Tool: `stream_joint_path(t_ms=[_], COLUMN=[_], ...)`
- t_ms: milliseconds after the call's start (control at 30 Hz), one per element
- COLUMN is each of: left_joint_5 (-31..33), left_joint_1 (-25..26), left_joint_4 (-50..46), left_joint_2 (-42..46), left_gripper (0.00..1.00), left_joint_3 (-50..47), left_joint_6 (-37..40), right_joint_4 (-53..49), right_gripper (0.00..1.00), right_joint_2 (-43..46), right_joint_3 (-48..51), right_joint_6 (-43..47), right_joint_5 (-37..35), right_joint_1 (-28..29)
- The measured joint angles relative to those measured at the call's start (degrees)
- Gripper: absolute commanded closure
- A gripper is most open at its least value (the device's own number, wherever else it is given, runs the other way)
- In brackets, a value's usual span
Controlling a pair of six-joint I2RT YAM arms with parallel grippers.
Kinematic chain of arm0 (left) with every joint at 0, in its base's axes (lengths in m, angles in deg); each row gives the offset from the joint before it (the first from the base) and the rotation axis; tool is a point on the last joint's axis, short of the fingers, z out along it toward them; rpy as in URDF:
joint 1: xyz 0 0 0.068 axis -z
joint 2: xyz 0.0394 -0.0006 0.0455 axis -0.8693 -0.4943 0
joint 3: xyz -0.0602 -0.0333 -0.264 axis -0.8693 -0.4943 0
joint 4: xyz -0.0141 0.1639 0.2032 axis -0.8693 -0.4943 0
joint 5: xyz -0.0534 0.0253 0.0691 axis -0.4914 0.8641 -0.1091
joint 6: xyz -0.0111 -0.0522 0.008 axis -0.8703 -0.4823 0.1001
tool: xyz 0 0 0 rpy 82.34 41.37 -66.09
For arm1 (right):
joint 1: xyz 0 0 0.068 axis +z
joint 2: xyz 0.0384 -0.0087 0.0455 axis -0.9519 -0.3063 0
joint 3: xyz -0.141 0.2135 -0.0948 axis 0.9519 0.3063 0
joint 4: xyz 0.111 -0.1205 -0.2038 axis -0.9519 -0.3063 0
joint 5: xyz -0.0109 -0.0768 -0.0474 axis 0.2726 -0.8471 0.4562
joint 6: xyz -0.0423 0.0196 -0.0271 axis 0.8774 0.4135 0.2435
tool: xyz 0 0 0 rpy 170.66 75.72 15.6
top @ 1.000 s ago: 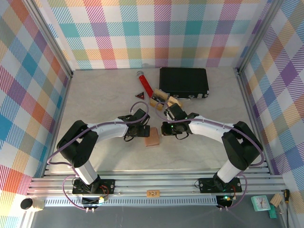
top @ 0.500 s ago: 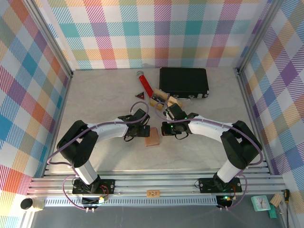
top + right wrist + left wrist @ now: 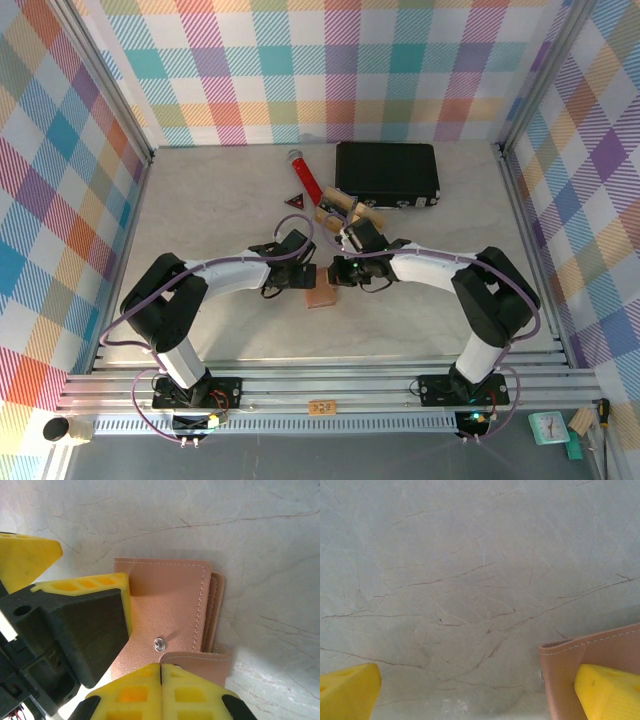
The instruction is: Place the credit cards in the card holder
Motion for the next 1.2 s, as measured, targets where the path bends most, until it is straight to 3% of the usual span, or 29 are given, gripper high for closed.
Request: stream_joint_path(t_ms=[833,1200], left_joint_5=[0.0,0.0], left_joint_1=[0.2,0.2], left_joint_4=[0.9,1.0], left_joint_2=[-0.3,-0.3], left_gripper=[0.0,0.0], left_joint_3=[-0.4,-0.4], left_joint_6=[-0.9,-0.9], right_joint_4=[3.4,13.0], right_gripper=[1.0,1.0], right_joint_2=[-5.9,-4.7], right_joint_3=[-2.3,3.8], right_joint_6=[-1.6,-4.4], right_joint_5=[1.7,1.9], right_joint_1=[1.4,1.5])
